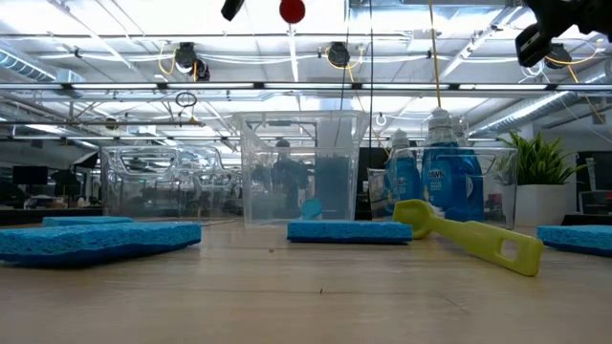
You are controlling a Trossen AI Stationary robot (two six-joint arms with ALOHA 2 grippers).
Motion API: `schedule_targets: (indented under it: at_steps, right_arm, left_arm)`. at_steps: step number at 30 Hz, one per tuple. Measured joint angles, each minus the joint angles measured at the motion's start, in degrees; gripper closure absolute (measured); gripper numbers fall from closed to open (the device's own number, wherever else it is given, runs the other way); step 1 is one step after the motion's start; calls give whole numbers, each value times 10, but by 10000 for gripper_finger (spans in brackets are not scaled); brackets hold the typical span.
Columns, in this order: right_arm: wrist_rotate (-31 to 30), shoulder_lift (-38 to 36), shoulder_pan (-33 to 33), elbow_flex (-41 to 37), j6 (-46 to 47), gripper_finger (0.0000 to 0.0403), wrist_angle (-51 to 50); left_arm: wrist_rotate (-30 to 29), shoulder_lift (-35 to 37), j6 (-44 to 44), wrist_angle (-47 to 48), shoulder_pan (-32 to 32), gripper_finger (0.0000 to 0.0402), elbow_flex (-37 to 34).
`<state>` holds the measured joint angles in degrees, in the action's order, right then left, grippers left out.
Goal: Pick & Place Kitchen Sink Supplies
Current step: Put the red toilet brush into the middle transparent bin
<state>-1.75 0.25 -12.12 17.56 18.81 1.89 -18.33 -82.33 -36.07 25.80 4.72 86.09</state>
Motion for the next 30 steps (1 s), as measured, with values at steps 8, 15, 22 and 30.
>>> schedule_targets:
  at_steps: [8,15,22,30]
  right_arm:
    - [-16,0,0,0,0,303,0]
    - [-16,0,0,0,0,303,0]
    - [-15,0,0,0,0,303,0]
    - [-15,0,0,0,0,303,-6]
  left_arm:
    - [21,-12,34,7,74,355,9]
    - [99,-76,35,1,130,355,8]
    - [159,-146,33,-28,166,355,8]
    - [189,-188,29,-20,185,355,8]
